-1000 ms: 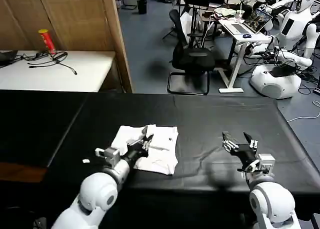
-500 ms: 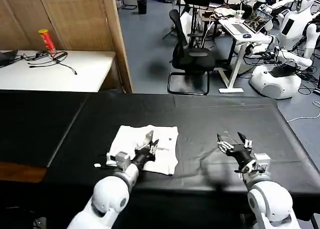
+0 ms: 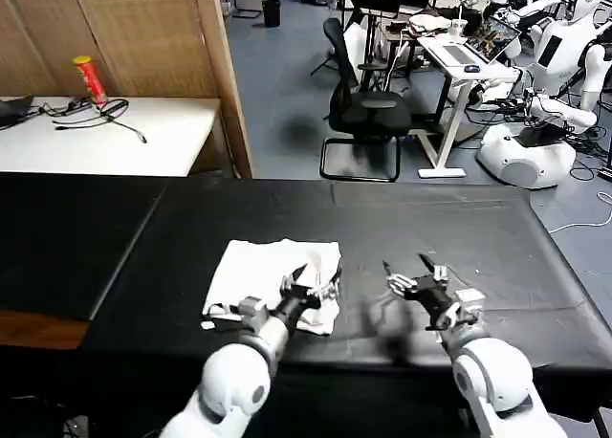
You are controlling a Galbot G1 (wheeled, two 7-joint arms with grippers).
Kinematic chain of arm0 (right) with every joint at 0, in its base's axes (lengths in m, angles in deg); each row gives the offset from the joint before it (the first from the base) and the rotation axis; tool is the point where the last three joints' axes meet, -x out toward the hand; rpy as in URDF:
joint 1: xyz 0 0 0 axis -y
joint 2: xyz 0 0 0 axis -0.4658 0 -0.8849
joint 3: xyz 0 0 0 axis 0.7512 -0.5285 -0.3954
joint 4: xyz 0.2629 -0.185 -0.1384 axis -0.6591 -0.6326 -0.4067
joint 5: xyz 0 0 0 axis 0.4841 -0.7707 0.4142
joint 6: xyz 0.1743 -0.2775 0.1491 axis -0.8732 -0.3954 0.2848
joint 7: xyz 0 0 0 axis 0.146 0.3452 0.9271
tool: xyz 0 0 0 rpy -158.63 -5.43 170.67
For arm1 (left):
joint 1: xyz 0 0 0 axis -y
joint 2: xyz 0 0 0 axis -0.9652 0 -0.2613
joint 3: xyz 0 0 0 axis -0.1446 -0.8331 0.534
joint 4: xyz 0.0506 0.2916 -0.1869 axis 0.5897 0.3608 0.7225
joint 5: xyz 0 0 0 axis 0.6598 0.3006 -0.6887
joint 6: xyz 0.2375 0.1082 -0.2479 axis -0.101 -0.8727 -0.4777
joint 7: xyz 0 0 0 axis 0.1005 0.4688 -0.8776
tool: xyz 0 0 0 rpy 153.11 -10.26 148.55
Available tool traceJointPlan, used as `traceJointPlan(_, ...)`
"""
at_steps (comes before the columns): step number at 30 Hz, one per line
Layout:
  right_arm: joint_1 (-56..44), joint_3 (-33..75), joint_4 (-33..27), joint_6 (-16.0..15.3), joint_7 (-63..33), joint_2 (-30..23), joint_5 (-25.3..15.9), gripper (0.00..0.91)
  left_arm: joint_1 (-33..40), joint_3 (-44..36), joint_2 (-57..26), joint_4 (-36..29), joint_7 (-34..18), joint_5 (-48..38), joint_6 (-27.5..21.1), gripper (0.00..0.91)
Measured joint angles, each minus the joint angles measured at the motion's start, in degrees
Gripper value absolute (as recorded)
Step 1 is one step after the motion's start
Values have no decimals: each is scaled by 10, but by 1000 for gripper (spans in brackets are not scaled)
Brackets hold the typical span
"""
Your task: Fold and organize the clothes.
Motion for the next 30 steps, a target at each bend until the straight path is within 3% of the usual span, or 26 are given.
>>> traceJointPlan(10, 98, -125, -77, -1, -14, -21, -24, 878, -26, 87, -76, -11, 8, 50, 21, 878)
traceJointPlan(17, 130, -172, -138, -21, -11, -45, -110, 878, -53, 114, -77, -8, 9, 61, 28, 878)
traceJointPlan(21, 126, -171, -143, -21, -22, -47, -148, 878, -58, 124, -77, 0, 11, 59, 32, 878)
traceJointPlan(24, 117, -160, -133, -15, -32, -48, -138, 878, -53, 132, -77, 12, 15, 49, 37, 878)
traceJointPlan(30, 93, -122, -89, -7, -40, -44, -81, 878, -36, 151, -77, 55, 28, -1, 52, 878)
